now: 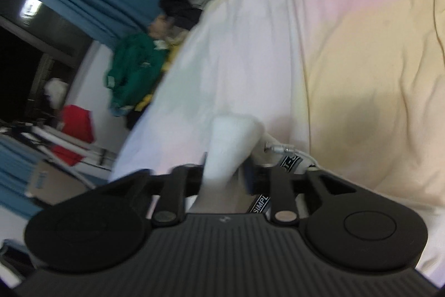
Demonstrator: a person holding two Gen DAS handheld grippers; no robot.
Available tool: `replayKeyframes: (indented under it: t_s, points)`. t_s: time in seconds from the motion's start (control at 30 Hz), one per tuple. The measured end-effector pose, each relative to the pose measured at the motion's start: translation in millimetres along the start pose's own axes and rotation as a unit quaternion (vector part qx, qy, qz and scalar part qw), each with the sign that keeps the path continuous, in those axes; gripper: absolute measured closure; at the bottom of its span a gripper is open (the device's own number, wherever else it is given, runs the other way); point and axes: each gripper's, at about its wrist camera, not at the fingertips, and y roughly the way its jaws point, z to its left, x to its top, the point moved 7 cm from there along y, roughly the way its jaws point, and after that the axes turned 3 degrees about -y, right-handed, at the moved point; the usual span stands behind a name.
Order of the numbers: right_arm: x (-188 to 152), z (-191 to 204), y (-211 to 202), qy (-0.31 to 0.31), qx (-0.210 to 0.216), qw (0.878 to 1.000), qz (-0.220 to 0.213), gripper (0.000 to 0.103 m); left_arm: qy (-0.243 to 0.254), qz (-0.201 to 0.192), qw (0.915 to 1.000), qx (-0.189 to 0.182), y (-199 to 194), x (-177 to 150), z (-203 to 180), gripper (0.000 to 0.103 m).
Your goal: Fold clothes
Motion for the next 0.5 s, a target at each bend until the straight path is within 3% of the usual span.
replayKeyframes:
  t_s: [0.03, 0.1, 0.2, 0.33, 0.5]
  points:
    - [1.1, -1.6, -13.3, -0.004, 0.013, 1.0, -0.016, 0.045, 0.0, 0.001, 0.9999, -0.016, -9.1, -1.2, 3.4, 0.05]
    - [1.3, -5.8, -41.9, -0.007, 0.04, 0.998, -0.046, 0.033, 0.009, -0.004, 0.9991, -0.042, -36.3, -6.1, 12.1, 0.04]
    - [-9.1, -16.5, -82.1, 0.002, 0.069, 0.995, -0.067, 0.033, -0.021, 0.018, 0.9955, -0.09, -73.4, -31.2, 22.4, 0.026]
    - [-35.1, -36.2, -123.1, 0.01, 0.071, 0.996, -0.062, 0.033, -0.061, 0.049, 0.9849, -0.155, -124.1, -64.0, 36.2, 0.02]
    - [-77.2, -78.5, -141.0, 0.069, 0.068, 0.995, -0.005, 0.032, -0.114, 0.081, 0.9801, -0.141, -136.1, -105.1, 74.7, 0.019]
